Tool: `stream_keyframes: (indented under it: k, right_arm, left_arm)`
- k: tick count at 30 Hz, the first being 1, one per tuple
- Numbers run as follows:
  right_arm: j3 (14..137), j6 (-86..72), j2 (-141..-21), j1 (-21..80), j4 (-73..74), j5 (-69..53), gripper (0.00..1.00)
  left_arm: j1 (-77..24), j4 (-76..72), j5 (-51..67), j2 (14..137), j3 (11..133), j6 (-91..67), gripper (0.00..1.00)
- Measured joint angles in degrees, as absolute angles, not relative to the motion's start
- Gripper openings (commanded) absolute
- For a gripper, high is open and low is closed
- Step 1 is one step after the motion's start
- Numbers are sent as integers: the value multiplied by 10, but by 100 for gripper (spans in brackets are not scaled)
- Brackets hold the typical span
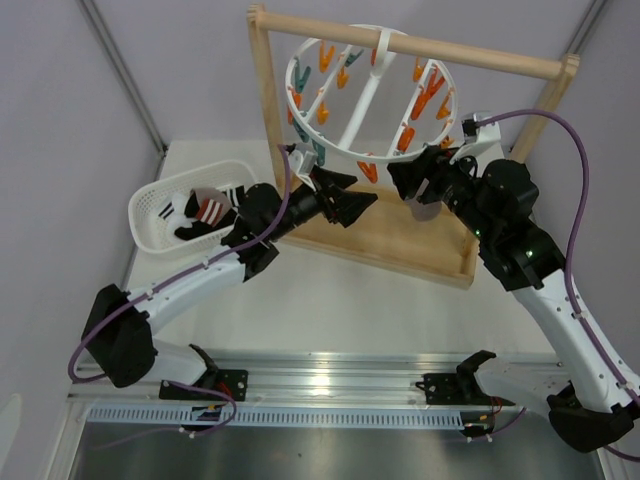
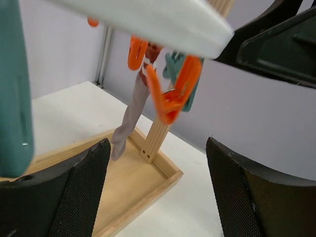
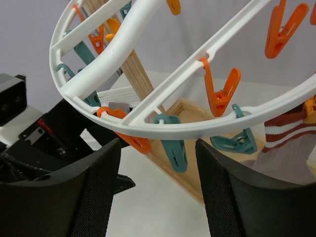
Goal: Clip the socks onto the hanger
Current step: Open the clamp at the hanger.
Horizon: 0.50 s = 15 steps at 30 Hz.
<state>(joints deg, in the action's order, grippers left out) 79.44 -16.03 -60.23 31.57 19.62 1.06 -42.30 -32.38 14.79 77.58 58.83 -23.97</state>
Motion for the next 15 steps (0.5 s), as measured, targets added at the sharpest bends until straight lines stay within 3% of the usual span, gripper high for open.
stream_keyframes:
  k: [15]
  right_arm:
    - [794, -164, -606, 295, 194, -31, 65]
  left_arm:
    - [-397, -385, 278, 831, 625, -255, 77]
